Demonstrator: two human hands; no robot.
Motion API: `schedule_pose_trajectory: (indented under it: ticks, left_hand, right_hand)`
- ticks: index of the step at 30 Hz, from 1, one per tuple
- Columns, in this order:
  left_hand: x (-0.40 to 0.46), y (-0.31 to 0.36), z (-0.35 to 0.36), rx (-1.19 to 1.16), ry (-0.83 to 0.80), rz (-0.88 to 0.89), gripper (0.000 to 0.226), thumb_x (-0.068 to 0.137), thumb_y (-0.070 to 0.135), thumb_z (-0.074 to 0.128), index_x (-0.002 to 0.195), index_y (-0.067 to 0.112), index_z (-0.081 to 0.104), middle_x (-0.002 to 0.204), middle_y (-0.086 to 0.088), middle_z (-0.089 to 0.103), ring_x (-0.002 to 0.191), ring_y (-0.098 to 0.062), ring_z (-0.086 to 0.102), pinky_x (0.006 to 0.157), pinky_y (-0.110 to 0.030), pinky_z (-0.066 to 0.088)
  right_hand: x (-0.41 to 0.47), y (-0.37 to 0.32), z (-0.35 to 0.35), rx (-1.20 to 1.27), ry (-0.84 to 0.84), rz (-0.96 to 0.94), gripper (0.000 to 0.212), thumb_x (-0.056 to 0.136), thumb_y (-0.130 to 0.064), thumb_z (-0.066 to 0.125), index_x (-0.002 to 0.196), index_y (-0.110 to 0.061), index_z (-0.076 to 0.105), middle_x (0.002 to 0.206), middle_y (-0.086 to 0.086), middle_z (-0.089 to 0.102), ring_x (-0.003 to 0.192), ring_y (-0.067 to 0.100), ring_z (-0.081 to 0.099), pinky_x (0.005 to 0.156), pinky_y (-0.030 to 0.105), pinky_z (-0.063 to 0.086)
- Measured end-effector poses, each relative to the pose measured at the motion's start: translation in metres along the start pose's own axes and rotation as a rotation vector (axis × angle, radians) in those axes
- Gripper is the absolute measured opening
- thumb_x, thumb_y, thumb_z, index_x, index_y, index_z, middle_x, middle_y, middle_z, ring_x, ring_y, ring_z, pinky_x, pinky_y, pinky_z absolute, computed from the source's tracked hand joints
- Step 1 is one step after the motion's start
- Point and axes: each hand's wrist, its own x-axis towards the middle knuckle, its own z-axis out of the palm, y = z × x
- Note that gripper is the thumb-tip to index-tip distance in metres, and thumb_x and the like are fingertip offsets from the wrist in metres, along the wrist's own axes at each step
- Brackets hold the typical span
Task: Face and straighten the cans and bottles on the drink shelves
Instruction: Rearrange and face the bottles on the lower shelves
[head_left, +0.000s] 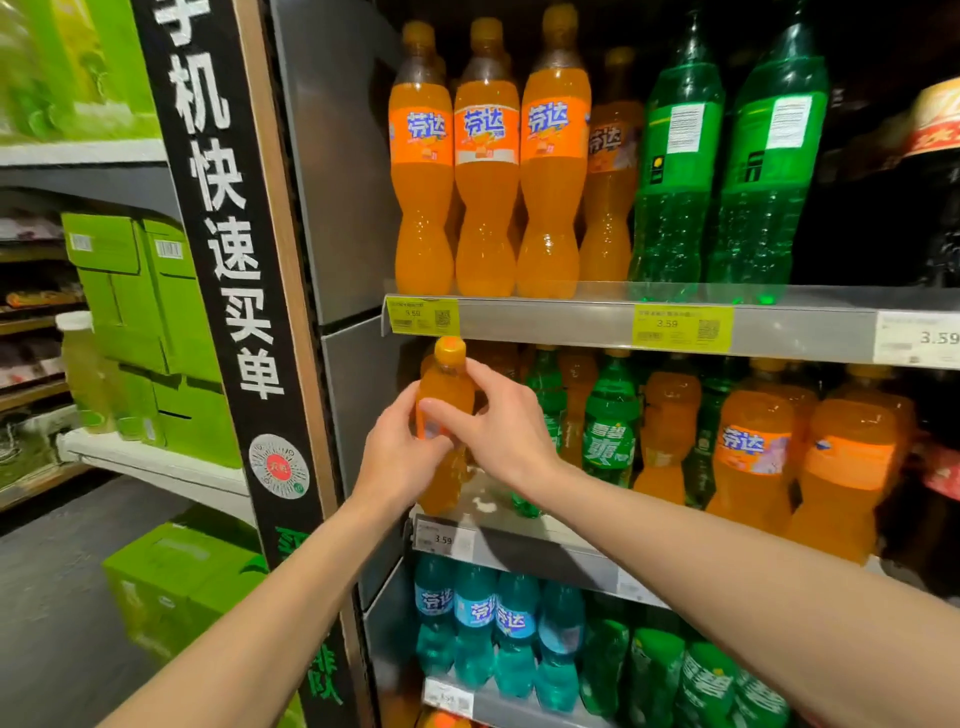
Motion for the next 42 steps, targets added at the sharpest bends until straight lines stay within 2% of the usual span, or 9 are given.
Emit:
schedule_pose_trajectory:
  ticks: [3,8,13,18,23,26,31,34,42]
  left_hand:
    - [0.008,-0.004,-0.001,0.073,0.121,-0.069,0.056,0.091,0.029,0.071,0.142,0.027,0.048,0.126,-0.005,0.054,0.116,-0.023,0.056,0.100,-0.047,0.052]
    - [0.005,-0.009,-0.003,0.080,0.188,-0.075,0.051,0.093,0.023,0.067,0.140,0.023,0.048,0.130,-0.003,0.053,0.117,-0.022,0.057,0.102,-0.048,0.050]
    - [0.002,-0.014,0.002,0.046,0.176,-0.035,0.053,0.092,0.023,0.070,0.140,0.023,0.047,0.126,-0.002,0.052,0.101,-0.015,0.062,0.094,-0.042,0.055]
    - [0.005,-0.019,0.008,0.044,0.131,-0.100,0.049,0.092,0.029,0.069,0.138,0.026,0.052,0.124,-0.002,0.061,0.102,-0.016,0.065,0.094,-0.046,0.057]
    - [0.010,-0.017,0.016,0.050,0.200,-0.160,0.048,0.095,0.022,0.061,0.141,0.018,0.045,0.133,-0.005,0.054,0.113,-0.022,0.060,0.098,-0.047,0.053]
    - [0.010,-0.017,0.020,0.029,0.242,-0.141,0.044,0.094,0.023,0.063,0.134,0.019,0.045,0.127,-0.005,0.050,0.106,-0.021,0.061,0.095,-0.044,0.055]
    - [0.010,-0.020,0.023,0.053,0.242,-0.128,0.006,0.096,0.020,0.060,0.099,0.016,0.058,0.105,-0.006,0.060,0.088,-0.013,0.061,0.075,-0.026,0.051]
    - [0.008,-0.015,0.027,0.056,0.208,-0.132,0.019,0.099,0.019,0.053,0.081,0.016,0.059,0.086,-0.002,0.065,0.083,-0.016,0.062,0.066,-0.027,0.048]
    - [0.009,0.005,0.052,0.000,0.137,-0.166,0.013,0.100,0.014,0.048,0.095,0.009,0.058,0.087,-0.005,0.063,0.080,-0.020,0.058,0.060,-0.026,0.043]
  right_hand:
    - [0.014,-0.002,0.011,-0.022,-0.002,0.001,0.054,0.086,-0.070,0.061,0.127,-0.035,0.058,0.111,-0.012,0.067,0.101,0.011,0.064,0.085,0.040,0.059]
    - [0.019,-0.011,0.023,-0.096,-0.008,-0.028,0.054,0.089,-0.065,0.061,0.129,-0.028,0.058,0.106,-0.004,0.068,0.096,0.015,0.064,0.082,0.040,0.058]
    - [0.006,-0.002,0.014,-0.100,-0.013,-0.118,0.055,0.091,-0.058,0.063,0.137,-0.030,0.051,0.111,-0.003,0.065,0.098,0.013,0.061,0.082,0.034,0.055]
    - [0.010,0.007,0.018,-0.141,-0.045,-0.034,0.061,0.090,-0.063,0.061,0.138,-0.027,0.053,0.108,-0.002,0.064,0.099,0.014,0.060,0.081,0.033,0.055]
    - [0.031,0.007,0.033,-0.132,-0.035,0.088,0.067,0.089,-0.067,0.058,0.133,-0.017,0.058,0.118,0.006,0.066,0.111,0.025,0.061,0.086,0.037,0.051]
    - [0.038,0.006,0.033,-0.113,-0.008,0.128,0.069,0.089,-0.068,0.059,0.132,-0.014,0.060,0.122,0.009,0.067,0.115,0.029,0.061,0.088,0.038,0.049]
    - [0.043,0.006,0.031,-0.078,-0.018,0.174,0.076,0.087,-0.066,0.062,0.141,-0.013,0.056,0.133,0.012,0.063,0.125,0.031,0.057,0.099,0.042,0.049]
    - [0.046,0.002,0.032,-0.062,-0.049,0.205,0.071,0.088,-0.065,0.063,0.136,-0.013,0.060,0.126,0.008,0.066,0.117,0.029,0.061,0.094,0.040,0.051]
    - [0.030,0.006,-0.006,0.023,-0.106,0.218,0.041,0.100,-0.037,0.059,0.122,-0.003,0.068,0.118,0.010,0.070,0.111,0.026,0.065,0.090,0.032,0.050]
